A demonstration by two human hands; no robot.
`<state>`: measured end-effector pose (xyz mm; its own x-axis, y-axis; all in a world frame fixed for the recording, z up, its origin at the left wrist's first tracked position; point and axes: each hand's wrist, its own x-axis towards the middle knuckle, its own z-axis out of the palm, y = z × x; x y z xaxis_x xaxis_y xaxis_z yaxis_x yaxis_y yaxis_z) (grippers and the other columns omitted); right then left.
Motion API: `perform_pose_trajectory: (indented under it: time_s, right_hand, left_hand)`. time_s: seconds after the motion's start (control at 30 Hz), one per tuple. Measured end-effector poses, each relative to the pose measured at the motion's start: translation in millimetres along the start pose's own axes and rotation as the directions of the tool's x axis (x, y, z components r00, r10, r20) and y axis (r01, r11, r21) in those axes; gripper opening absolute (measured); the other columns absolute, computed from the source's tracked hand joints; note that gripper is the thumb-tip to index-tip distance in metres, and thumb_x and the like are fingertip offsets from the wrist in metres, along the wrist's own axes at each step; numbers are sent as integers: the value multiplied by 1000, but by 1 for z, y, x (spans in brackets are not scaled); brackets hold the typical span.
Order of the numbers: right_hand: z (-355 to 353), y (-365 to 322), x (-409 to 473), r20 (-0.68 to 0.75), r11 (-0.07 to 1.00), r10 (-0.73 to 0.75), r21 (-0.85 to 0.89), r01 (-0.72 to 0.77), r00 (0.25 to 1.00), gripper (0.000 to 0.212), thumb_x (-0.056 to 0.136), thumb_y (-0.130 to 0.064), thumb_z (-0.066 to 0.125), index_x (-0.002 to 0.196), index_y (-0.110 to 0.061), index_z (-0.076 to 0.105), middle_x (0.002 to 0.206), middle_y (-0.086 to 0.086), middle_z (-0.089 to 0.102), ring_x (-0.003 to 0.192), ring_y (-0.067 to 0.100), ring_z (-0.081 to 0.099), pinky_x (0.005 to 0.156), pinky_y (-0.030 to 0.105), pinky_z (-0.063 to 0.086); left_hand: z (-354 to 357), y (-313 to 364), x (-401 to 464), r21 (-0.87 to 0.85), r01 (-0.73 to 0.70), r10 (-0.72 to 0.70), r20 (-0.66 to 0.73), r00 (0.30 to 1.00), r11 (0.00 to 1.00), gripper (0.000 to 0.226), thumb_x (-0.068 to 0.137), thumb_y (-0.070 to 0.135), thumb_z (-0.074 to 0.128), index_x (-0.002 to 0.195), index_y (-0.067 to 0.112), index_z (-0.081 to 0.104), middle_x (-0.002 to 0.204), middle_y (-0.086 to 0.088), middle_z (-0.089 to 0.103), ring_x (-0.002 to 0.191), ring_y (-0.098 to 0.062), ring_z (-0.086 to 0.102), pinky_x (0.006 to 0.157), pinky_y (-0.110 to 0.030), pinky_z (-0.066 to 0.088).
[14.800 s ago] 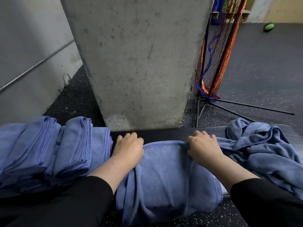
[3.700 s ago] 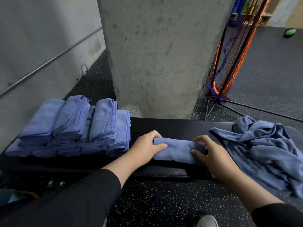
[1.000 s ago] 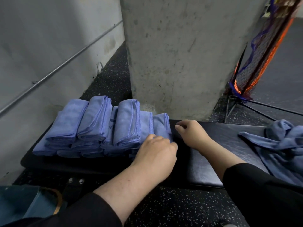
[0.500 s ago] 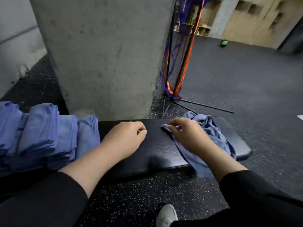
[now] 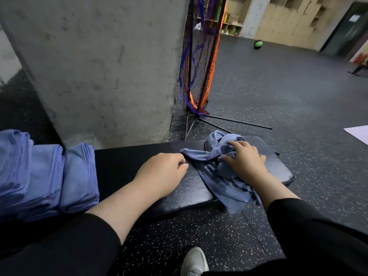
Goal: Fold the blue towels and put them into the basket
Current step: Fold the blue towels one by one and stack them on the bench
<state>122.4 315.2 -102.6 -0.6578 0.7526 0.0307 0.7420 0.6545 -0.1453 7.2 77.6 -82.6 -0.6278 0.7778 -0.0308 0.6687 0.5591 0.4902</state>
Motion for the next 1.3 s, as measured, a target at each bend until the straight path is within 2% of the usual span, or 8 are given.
perform_pose_trajectory:
  time_s: [0.3, 0.4, 0.53, 0.7, 0.83, 0.97, 1.1, 1.3]
  right_hand:
    - [14, 4, 24, -67, 998, 61, 4, -60, 996, 66, 89, -42, 65, 148, -34, 36, 149, 4, 34, 128, 36, 41, 95, 51, 37]
    - [21, 9, 31, -80, 998, 48, -46, -52, 996, 31, 91, -29, 57, 122, -24, 60, 122, 9, 52, 115, 35, 49, 83, 45, 35]
    - [18, 11, 30, -247, 996, 36, 86, -15, 968, 16, 91, -26, 56, 97, -21, 70, 105, 7, 55, 106, 34, 49, 76, 39, 29]
    - [-23, 4, 33, -289, 957, 15, 283, 71, 957, 28, 88, -25, 59, 64, -15, 49, 68, 5, 49, 79, 37, 56, 62, 35, 35]
    - [-63, -16, 26, -366, 919, -12, 363, 155, 931, 35, 86, -21, 60, 59, -7, 43, 53, 8, 41, 63, 29, 43, 58, 39, 38]
    - [-99, -41, 17, -366, 808, -15, 544, 227, 930, 25, 85, -21, 58, 66, -5, 62, 61, 11, 64, 60, 24, 60, 63, 42, 54]
    - [-126, -73, 7, -275, 612, -19, 757, 229, 961, 21, 87, -9, 54, 73, 0, 67, 61, 6, 68, 67, 28, 73, 71, 50, 62]
    - [-149, -125, -11, -217, 375, -99, 896, 238, 971, 19, 94, -9, 54, 91, 3, 69, 81, 18, 72, 77, 28, 75, 69, 35, 62]
  left_hand:
    - [13, -2, 5, 13, 26, -27, 37, 999, 1000, 25, 101, 45, 45, 108, 33, 65, 101, 10, 70, 93, -17, 63, 83, -37, 54]
    - [12, -3, 5, 6, 31, -32, 28, 999, 999, 25, 101, 44, 46, 107, 32, 66, 100, 12, 70, 93, -15, 62, 83, -36, 53]
    - [10, -4, 5, -10, 46, -46, 13, 999, 999, 24, 101, 43, 47, 106, 32, 67, 98, 13, 70, 93, -14, 63, 83, -35, 52]
    - [5, -5, 4, -67, 55, -55, -9, 998, 996, 23, 101, 43, 49, 106, 32, 68, 95, 13, 70, 91, -12, 63, 84, -36, 54]
    - [-2, -7, 0, -141, 44, -51, -43, 998, 989, 25, 102, 41, 51, 119, 32, 66, 104, 15, 69, 99, -9, 62, 90, -34, 52]
    - [-10, -11, -4, -238, 33, -49, -59, 997, 971, 36, 100, 43, 53, 136, 34, 55, 111, 19, 63, 104, -7, 59, 95, -33, 49]
    - [-19, -12, -8, -335, 26, -55, -77, 995, 942, 49, 99, 46, 55, 146, 39, 44, 124, 18, 58, 101, 1, 57, 96, -29, 46]
    - [-37, -18, -18, -545, 37, -98, -84, 992, 838, 68, 98, 52, 53, 157, 41, 21, 148, 15, 48, 117, -3, 56, 93, -22, 38]
